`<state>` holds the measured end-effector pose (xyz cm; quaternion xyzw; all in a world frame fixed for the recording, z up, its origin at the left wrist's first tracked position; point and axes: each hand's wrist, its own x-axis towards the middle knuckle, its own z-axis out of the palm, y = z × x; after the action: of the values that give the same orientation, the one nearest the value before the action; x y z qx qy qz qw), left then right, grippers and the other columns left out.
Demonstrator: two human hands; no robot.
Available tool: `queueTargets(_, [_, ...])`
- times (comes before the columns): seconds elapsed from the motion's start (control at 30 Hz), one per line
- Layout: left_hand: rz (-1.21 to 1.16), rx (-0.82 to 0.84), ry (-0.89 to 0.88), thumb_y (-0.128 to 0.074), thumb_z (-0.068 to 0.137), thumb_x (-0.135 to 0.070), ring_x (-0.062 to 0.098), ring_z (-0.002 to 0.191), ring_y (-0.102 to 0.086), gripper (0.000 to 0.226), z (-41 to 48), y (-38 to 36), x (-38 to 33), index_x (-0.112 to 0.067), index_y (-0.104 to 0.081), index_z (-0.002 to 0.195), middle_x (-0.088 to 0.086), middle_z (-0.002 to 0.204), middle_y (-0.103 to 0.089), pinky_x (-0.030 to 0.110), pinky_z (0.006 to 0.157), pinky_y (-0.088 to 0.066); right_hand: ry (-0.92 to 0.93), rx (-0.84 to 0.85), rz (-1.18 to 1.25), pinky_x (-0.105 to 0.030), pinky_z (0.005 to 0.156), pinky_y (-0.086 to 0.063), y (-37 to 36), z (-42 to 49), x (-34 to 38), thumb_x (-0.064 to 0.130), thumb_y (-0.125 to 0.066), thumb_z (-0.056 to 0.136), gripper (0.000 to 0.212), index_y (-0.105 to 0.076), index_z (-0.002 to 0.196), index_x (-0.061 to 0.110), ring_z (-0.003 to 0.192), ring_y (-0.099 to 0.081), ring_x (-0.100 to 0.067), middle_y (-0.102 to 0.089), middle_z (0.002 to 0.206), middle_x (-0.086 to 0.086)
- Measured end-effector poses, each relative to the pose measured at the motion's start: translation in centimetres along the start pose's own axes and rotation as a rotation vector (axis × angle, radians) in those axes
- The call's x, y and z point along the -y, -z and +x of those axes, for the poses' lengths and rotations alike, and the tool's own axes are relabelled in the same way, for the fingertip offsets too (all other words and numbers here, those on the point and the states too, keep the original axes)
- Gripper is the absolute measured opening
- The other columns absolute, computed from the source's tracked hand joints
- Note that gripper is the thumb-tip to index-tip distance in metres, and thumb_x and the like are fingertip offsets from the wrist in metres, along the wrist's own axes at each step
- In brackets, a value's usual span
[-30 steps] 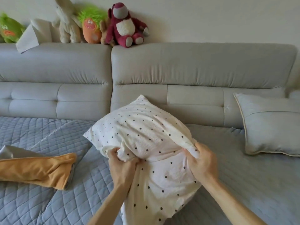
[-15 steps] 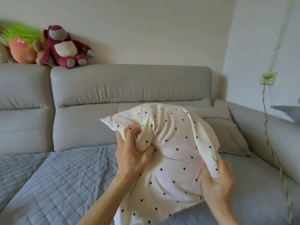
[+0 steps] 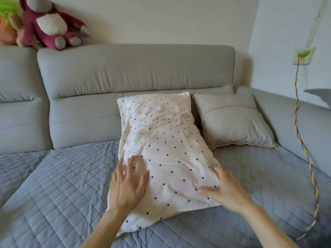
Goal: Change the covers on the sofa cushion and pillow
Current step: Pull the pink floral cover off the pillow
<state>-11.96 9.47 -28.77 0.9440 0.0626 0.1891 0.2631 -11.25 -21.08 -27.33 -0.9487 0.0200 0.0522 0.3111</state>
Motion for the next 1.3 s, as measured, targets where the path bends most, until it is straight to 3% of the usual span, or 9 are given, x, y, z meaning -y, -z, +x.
queueTargets(0.33, [0.392, 0.086, -0.792, -0.073, 0.066, -0.067, 0.036, 0.144, -0.028, 0.084, -3.6, -2.3, -0.6, -0.028, -0.049, 0.137, 0.007, 0.157, -0.03, 0.057, 0.11, -0.035, 0.043, -0.034, -0.255, -0.049, 0.1, -0.042, -0.8, -0.9, 0.4, 0.039, -0.084, 0.061, 0.123, 0.004, 0.146, 0.043, 0.136, -0.025, -0.03, -0.02, 0.146, 0.001])
queueTargets(0.53, [0.07, 0.1, -0.702, -0.065, 0.079, -0.045, 0.019, 0.14, -0.038, 0.041, -2.2, -1.2, -0.4, -0.04, -0.059, 0.119, -0.017, 0.147, -0.043, 0.043, 0.107, -0.042, 0.102, -0.14, 0.046, -0.028, 0.084, -0.044, 2.5, -0.4, -1.5, 0.024, -0.069, 0.086, 0.048, -0.054, 0.13, 0.037, 0.109, -0.057, -0.012, -0.06, 0.115, 0.012])
queueTargets(0.63, [-0.088, 0.037, -0.594, -0.045, 0.091, -0.039, 0.015, 0.118, -0.058, 0.03, -1.6, -0.1, -1.1, -0.031, -0.066, 0.111, -0.016, 0.123, -0.063, 0.036, 0.089, -0.053, 0.113, -0.503, 0.177, -0.031, 0.08, -0.05, 3.7, -0.5, -1.9, 0.022, -0.063, 0.094, 0.014, -0.067, 0.099, 0.034, 0.089, -0.066, -0.009, -0.069, 0.092, 0.015])
queueTargets(0.73, [-0.14, 0.0, -0.39, -0.04, 0.091, -0.037, 0.009, 0.098, -0.059, 0.03, -1.0, 0.4, -1.5, -0.034, -0.065, 0.107, -0.023, 0.101, -0.063, 0.03, 0.072, -0.048, 0.077, -0.672, 0.239, -0.036, 0.081, -0.053, 4.2, -0.4, -2.3, 0.017, -0.061, 0.095, 0.017, -0.064, 0.085, 0.031, 0.081, -0.069, -0.014, -0.071, 0.081, 0.011])
queueTargets(0.83, [-0.18, 0.021, -0.341, -0.044, 0.09, -0.036, 0.007, 0.098, -0.055, 0.027, -0.7, -0.1, -1.8, -0.038, -0.066, 0.105, -0.025, 0.097, -0.064, 0.03, 0.075, -0.049, 0.083, -0.29, 0.288, -0.028, 0.084, -0.052, 3.8, -0.8, -2.0, 0.035, -0.075, 0.084, 0.012, -0.068, 0.093, 0.035, 0.088, -0.067, -0.003, -0.072, 0.095, 0.013])
queueTargets(0.93, [-0.296, 0.067, -0.215, -0.052, 0.095, -0.038, 0.003, 0.091, -0.058, 0.019, -0.5, 0.2, -2.4, -0.04, -0.069, 0.103, -0.019, 0.092, -0.069, 0.027, 0.075, -0.049, 0.048, -0.018, 0.125, -0.026, 0.083, -0.051, 2.5, -1.1, -1.0, 0.06, -0.086, 0.06, 0.068, -0.054, 0.114, 0.034, 0.097, -0.06, -0.001, -0.059, 0.107, 0.02])
queueTargets(1.07, [-0.53, 0.055, -0.006, -0.065, 0.092, -0.033, 0.001, 0.075, -0.064, 0.009, -0.7, 1.1, -3.4, -0.041, -0.07, 0.091, -0.022, 0.081, -0.07, 0.017, 0.052, -0.049, 0.098, -0.18, -0.015, -0.031, 0.079, -0.051, 1.7, -0.6, -0.5, 0.049, -0.082, 0.072, 0.048, -0.052, 0.106, 0.032, 0.093, -0.059, -0.008, -0.059, 0.103, 0.014])
queueTargets(1.17, [-0.585, 0.054, 0.029, -0.066, 0.091, -0.031, -0.006, 0.08, -0.062, 0.009, -0.9, 1.7, -4.0, -0.037, -0.072, 0.089, -0.025, 0.082, -0.07, 0.016, 0.062, -0.044, 0.118, -0.315, 0.101, -0.027, 0.076, -0.052, 2.5, -0.7, -0.8, 0.04, -0.071, 0.087, 0.013, -0.065, 0.097, 0.034, 0.089, -0.065, -0.004, -0.068, 0.087, 0.02])
queueTargets(1.3, [-0.64, 0.052, 0.025, -0.07, 0.088, -0.028, 0.001, 0.066, -0.06, 0.009, -0.7, 2.6, -4.9, -0.034, -0.074, 0.083, -0.015, 0.075, -0.07, 0.022, 0.063, -0.043, 0.206, -0.568, 0.027, -0.037, 0.073, -0.054, 2.8, -0.7, -0.6, 0.034, -0.063, 0.093, 0.011, -0.071, 0.098, 0.029, 0.084, -0.065, -0.013, -0.071, 0.088, 0.014])
